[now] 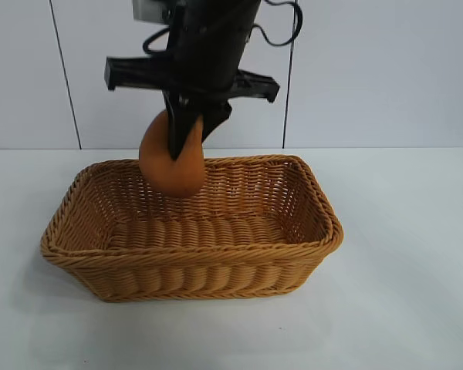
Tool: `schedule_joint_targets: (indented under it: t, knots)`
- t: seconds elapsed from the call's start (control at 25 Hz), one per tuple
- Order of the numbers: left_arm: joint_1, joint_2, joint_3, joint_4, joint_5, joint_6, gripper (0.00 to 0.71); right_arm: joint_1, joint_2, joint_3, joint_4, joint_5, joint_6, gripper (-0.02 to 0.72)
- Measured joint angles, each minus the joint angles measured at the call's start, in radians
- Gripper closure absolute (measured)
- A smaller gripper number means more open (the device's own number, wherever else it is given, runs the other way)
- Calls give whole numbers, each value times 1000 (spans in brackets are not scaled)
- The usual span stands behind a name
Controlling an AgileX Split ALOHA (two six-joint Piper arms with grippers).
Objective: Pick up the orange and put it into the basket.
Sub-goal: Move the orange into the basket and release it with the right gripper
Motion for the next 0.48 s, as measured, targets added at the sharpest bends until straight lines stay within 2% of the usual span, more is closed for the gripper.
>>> schedule_joint_targets:
  t: [0.24, 0.32, 0.4, 0.44, 0.48]
  knots:
    - [0, 0, 0, 0, 0, 0, 35, 0, 102, 0, -9, -49, 10, 660]
    - [0, 0, 0, 0, 0, 0, 35, 0, 106, 0, -9, -62, 10, 639]
    - [0, 0, 0, 0, 0, 0, 35, 0, 103, 0, -9, -69, 8, 556]
    - [0, 0, 0, 0, 0, 0, 35, 0, 103, 0, -9, -65, 7, 498]
    - [0, 0, 0, 0, 0, 0, 35, 0, 103, 0, -9, -56, 7, 411]
